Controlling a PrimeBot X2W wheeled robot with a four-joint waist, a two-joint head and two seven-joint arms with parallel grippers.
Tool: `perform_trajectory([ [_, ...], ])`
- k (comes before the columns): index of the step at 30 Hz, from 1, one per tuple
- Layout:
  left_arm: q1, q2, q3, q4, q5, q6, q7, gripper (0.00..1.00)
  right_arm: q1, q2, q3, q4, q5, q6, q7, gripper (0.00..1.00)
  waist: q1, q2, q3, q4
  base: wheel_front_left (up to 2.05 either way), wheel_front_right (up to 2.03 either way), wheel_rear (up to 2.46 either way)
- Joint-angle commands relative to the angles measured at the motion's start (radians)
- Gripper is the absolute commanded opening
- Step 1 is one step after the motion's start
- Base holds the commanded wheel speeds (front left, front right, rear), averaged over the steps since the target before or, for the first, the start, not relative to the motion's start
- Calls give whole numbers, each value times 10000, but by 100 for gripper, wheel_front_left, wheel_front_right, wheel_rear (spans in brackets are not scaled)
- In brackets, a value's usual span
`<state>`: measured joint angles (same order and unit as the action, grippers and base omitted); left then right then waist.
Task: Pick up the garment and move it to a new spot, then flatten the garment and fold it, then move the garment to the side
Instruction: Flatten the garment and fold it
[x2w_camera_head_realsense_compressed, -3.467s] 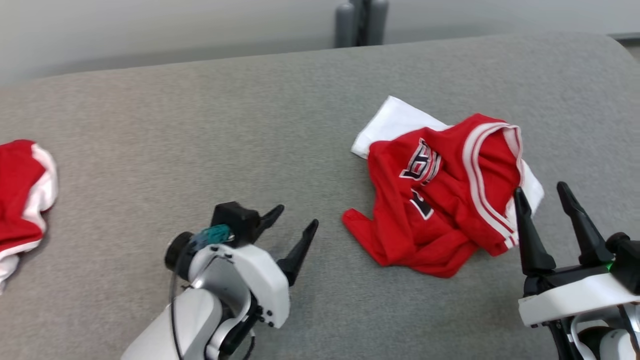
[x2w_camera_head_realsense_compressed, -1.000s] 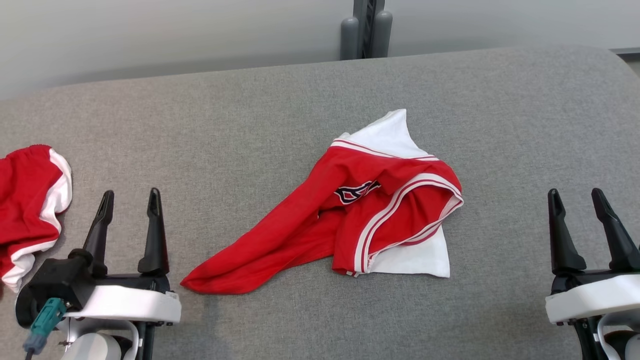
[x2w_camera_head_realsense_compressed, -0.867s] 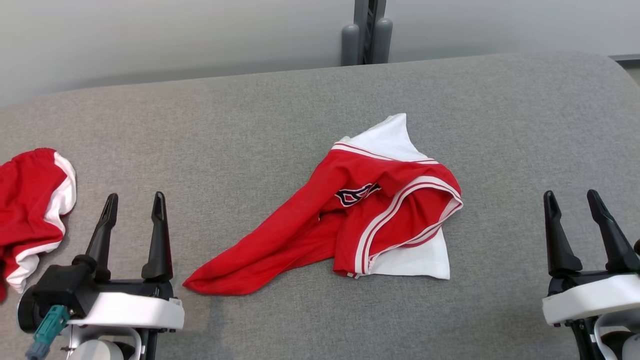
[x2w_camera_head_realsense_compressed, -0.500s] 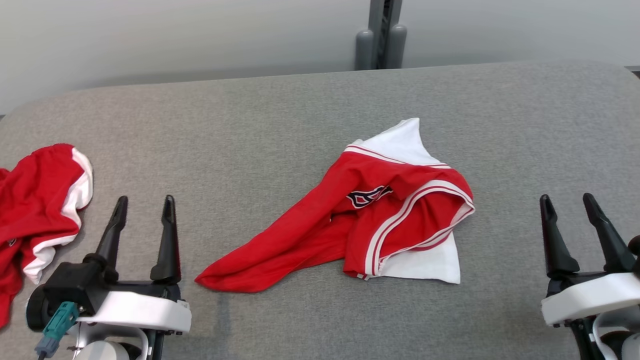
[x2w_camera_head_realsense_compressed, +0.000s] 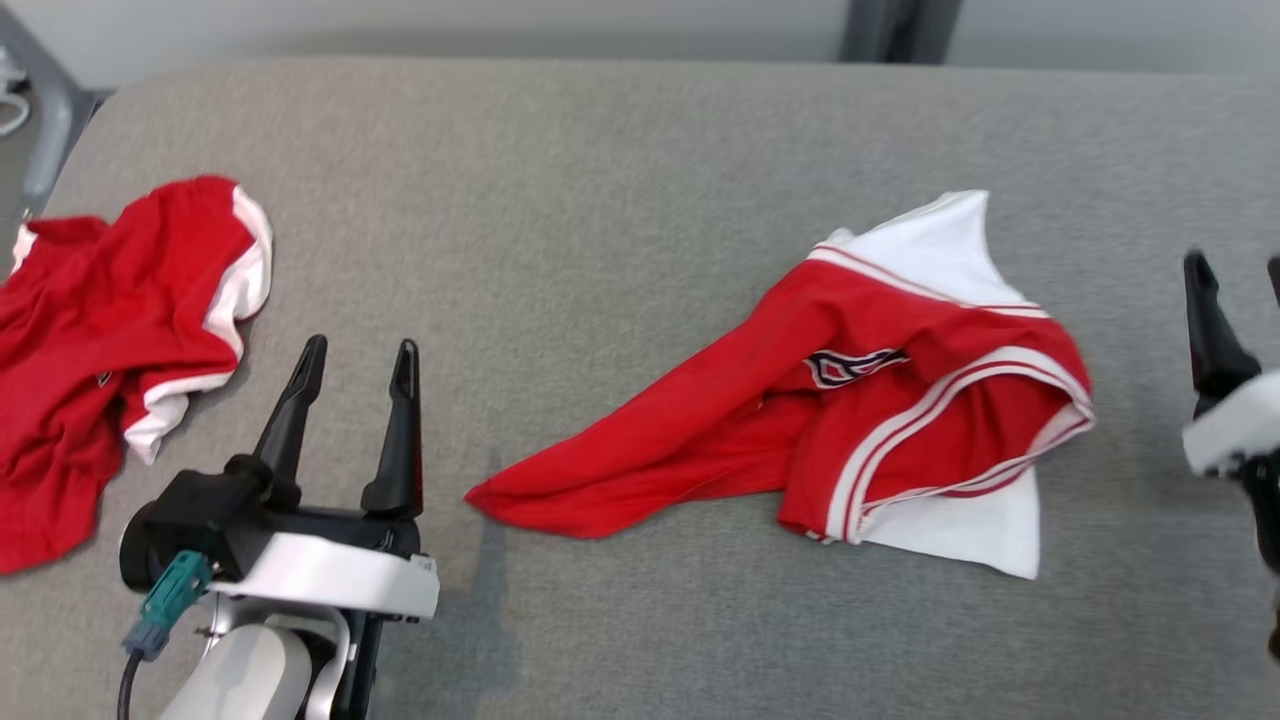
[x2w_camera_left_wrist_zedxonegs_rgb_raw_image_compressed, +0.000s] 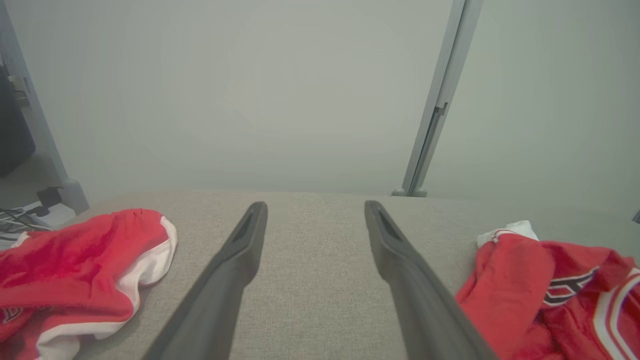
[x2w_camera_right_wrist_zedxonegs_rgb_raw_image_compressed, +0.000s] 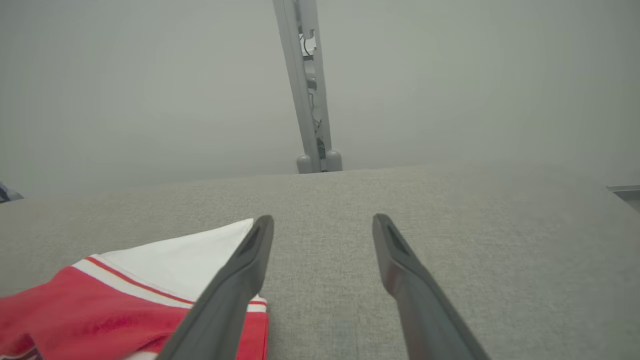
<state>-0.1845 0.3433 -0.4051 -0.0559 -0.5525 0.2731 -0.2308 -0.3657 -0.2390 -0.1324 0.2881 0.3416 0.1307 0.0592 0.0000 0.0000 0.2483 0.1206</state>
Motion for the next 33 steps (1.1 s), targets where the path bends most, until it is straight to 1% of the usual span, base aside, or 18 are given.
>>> perform_trajectory([
  [1, -318, -54, -20, 111, 105, -115, -89, 100, -656, -350, 388, 441, 190, 1, 167, 100, 0, 0, 661, 553, 0, 0, 0],
  [6, -821, -366, -116, 386, 175, -406, -199, 100, -2031, -1172, 1979, 1489, 617, -1, 718, 100, 0, 0, 1208, 962, 0, 0, 0],
  [11, -1159, -658, -114, 709, 258, -663, -272, 100, -2878, -1762, 3638, 2306, 1266, -1, 1206, 100, 0, 0, 1463, 1144, 0, 0, 0],
  [14, -1259, -774, -83, 847, 290, -804, -300, 100, -3242, -1994, 4552, 2701, 1826, -1, 1550, 100, 0, 0, 1555, 1174, 0, 0, 0],
  [15, -1259, -774, -83, 847, 290, -804, -300, 100, -3242, -1994, 4552, 2701, 1826, -1, 1550, 100, 0, 0, 1555, 1174, 0, 0, 0],
  [20, -1396, -943, -28, 1011, 412, -968, -319, 100, -3574, -2299, 5624, 3461, 2708, -1, 2433, 100, 0, 0, 1643, 1200, 0, 0, 0],
  [21, -1393, -967, -6, 1036, 424, -959, -316, 100, -3594, -2296, 5729, 3561, 2969, -1, 2606, 90, 0, 0, 1643, 1199, 0, 0, 0],
  [22, -1396, -997, 18, 1062, 443, -995, -319, 100, -3622, -2348, 5866, 3638, 3112, -1, 2762, 29, 0, 0, 1640, 1195, 0, 0, 0],
  [23, -1392, -1025, 44, 1080, 457, -1025, -321, 100, -3668, -2387, 5975, 3608, 3267, -1, 2791, 0, 0, 0, 1638, 1185, 0, 0, 0],
  [25, -1363, -1079, 121, 1084, 472, -1063, -324, 100, -3812, -2539, 6104, 3494, 3498, 1, 2702, 0, 0, 0, 1625, 1147, 0, 0, 0],
  [28, -1271, -1128, 243, 1104, 528, -1124, -325, 100, -4154, -2803, 6195, 3180, 3615, -2, 2125, 0, 0, 0, 1576, 1051, 0, 0, 0],
  [33, -1104, -1181, 453, 1088, 612, -1193, -323, 100, -4536, -3147, 6466, 2427, 3495, -1, 1330, 0, 0, 0, 1381, 801, 0, 0, 0],
])
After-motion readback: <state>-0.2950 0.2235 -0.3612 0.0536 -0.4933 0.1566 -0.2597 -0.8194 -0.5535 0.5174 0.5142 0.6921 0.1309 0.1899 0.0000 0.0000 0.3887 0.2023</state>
